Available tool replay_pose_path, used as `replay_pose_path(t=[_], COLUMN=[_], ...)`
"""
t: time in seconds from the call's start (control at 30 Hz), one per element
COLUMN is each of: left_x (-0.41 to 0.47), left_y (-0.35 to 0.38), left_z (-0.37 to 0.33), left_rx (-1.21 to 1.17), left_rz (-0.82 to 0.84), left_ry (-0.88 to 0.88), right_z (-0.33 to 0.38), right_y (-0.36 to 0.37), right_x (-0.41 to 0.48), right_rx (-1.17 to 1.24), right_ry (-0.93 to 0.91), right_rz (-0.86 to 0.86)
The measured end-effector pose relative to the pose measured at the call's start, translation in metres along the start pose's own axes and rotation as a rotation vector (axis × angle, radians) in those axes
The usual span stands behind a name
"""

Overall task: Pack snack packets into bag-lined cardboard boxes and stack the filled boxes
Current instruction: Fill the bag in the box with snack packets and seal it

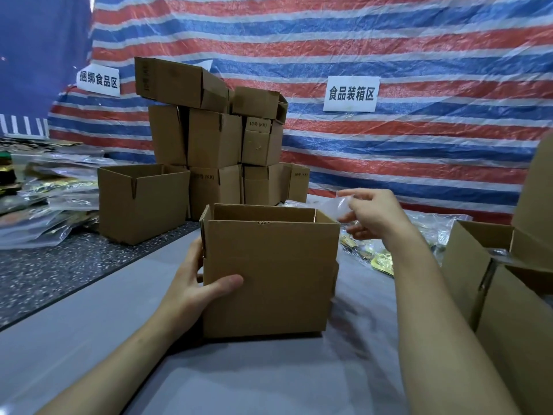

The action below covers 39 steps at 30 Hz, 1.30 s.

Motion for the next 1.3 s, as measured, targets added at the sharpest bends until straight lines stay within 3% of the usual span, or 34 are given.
replay_pose_path(t=[0.23, 0.43, 0.7, 0.97, 1.2, 1.3], left_x=[-0.001, -0.002, -0.005, -0.007, -0.008, -0.009], left_y=[0.004, 0.006, 0.012, 0.014, 0.020, 0.021], left_z=[-0.003, -0.004, -0.007, -0.006, -0.012, -0.013], left_rx=[-0.014, -0.023, -0.070, -0.052, -0.078, -0.100], left_rz=[0.027, 0.056, 0.110, 0.146, 0.167, 0.195], left_ry=[0.000, 0.013, -0.009, -0.032, -0.004, 0.003], right_z=[0.014, 0.010, -0.001, -0.009, 0.015, 0.032], right_y=[-0.007, -0.016, -0.026, -0.026, -0.019, -0.022], right_x=[-0.005, -0.001, 0.001, -0.003, -0.009, -0.016], right_rx=[0.080, -0.139, 0.019, 0.064, 0.233, 0.386], right_ry=[0.044, 0.092, 0.127, 0.195, -0.032, -0.186], right_rz=[-0.046, -0.078, -0.242, -0.149, -0.217, -0.354])
Point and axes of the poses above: each hand's wrist, its own x-axis towards the middle knuckle, its own y-axis out of the palm, z = x × y, the point moved 3 cm from there along x, towards the middle knuckle, and after that the axes turned 14 degrees about z, right-handed, at the moved point
